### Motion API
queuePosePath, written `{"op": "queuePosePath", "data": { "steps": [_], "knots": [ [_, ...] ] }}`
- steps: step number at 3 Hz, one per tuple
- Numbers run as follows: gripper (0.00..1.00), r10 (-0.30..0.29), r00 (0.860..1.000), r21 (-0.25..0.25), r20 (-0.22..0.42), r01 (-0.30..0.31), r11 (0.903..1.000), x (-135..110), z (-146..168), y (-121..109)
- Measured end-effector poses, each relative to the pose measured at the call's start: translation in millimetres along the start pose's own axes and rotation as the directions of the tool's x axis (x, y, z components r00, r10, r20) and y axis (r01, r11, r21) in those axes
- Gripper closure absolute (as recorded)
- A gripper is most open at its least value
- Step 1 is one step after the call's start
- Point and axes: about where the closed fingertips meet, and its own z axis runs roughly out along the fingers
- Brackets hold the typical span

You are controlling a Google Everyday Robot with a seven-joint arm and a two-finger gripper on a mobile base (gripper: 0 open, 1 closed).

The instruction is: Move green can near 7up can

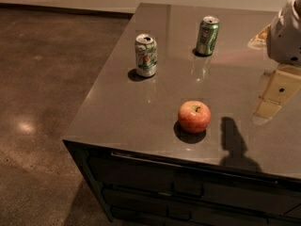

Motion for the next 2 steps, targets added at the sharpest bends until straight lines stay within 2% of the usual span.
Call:
{"op": "queuePosePath", "data": {
  "steps": [1, 2],
  "knots": [
    [0.0, 0.0, 1.0, 0.0, 0.0, 0.0, 1.0, 0, 0, 0],
    [0.0, 0.03, 1.0, -0.009, -0.009, -0.03, 0.9995, -5, 3, -13]
  ]
}}
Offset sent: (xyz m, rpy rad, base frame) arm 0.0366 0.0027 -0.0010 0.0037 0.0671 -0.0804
